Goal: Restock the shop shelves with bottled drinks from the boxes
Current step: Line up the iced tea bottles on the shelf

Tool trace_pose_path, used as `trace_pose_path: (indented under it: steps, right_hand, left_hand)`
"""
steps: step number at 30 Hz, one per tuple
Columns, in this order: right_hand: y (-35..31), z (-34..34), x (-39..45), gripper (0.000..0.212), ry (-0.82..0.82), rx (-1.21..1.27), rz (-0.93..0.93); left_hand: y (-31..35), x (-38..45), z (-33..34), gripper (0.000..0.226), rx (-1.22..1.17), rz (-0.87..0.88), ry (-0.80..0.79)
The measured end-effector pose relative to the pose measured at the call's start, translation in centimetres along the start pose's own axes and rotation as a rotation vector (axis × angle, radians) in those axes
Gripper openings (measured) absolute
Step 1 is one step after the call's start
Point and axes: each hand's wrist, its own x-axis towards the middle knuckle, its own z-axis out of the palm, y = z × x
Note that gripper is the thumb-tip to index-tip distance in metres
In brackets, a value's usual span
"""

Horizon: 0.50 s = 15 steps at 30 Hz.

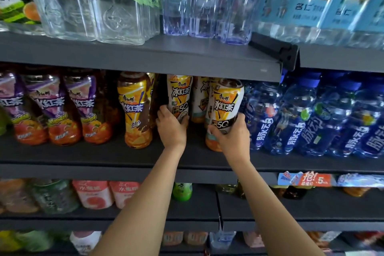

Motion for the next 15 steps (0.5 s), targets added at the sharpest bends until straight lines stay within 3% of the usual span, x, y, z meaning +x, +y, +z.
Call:
trace_pose_path:
  steps: [10,15]
  right_hand:
    - [-0.4,-0.6,0.2,0.053,-0.050,-0.007,-0.004]
    - [-1.2,-1.0,0.0,0.053,-0.184,-0.005,-0.042]
  left_hand:
    - [0.2,1.9,-0.7,0.050,-0.055,-0.018,-0.101]
    - [-0.8,0.7,-1.6,0.053,-0.046,0.019,-0.165]
